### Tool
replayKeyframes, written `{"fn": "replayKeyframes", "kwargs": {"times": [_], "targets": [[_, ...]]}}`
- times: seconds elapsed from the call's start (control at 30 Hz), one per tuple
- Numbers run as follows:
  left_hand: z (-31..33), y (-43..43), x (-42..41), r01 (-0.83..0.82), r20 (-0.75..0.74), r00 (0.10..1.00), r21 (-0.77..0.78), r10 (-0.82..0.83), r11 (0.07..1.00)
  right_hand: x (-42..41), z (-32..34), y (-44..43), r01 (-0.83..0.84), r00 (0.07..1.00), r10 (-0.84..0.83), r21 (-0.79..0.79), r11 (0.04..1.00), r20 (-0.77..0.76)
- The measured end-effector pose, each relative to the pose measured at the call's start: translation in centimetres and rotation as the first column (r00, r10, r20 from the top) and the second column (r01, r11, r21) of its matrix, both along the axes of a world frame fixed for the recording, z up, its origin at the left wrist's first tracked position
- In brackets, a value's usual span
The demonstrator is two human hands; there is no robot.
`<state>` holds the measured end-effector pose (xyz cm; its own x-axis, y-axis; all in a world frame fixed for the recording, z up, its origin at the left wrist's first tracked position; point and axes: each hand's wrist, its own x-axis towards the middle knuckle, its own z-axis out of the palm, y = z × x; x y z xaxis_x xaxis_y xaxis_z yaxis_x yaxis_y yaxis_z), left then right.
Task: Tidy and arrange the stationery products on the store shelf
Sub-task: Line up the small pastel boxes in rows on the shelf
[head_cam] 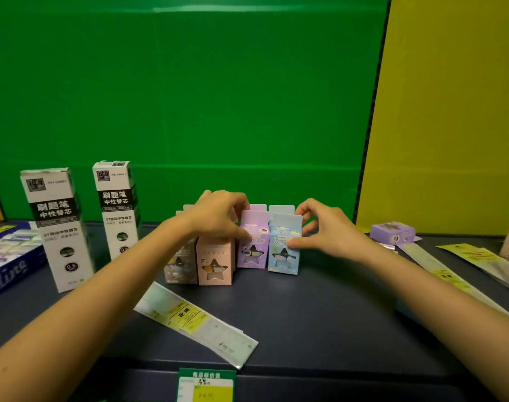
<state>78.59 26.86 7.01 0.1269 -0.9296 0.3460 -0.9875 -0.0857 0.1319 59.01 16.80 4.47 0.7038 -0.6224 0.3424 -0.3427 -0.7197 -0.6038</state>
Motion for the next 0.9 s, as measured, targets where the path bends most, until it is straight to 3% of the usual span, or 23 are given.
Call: {"fn": "replayKeyframes", "kwargs": {"times": [0.13,0.3,0.47,0.77,0.9], "targets": [[0.0,-0.1,-0.1,-0.024,0.140,0.990,0.019,0.021,1.000,0.1,-0.2,-0.2,-0.003,1.000,0.004,-0.028,1.000,0.016],[0.4,0.0,-0.5,-0.012,0.273,0.962,0.010,0.009,1.000,0.1,-0.5,-0.5,0.043,0.998,-0.052,-0.276,0.960,-0.024],[0.5,0.1,-0.8,-0.004,0.367,0.930,0.014,-0.001,1.000,0.0,-0.3,-0.3,0.118,0.984,-0.159,-0.388,0.914,-0.076],[0.4,0.4,-0.9,-0.017,0.364,0.931,0.007,0.014,1.000,-0.4,-0.2,0.4,0.134,0.974,-0.204,-0.469,0.873,-0.102],[0.7,0.7,-1.5,0.009,0.316,0.948,-0.156,0.041,0.988,-2.2,1.0,1.2,0.147,0.980,-0.192,-0.468,0.871,-0.050]]}}
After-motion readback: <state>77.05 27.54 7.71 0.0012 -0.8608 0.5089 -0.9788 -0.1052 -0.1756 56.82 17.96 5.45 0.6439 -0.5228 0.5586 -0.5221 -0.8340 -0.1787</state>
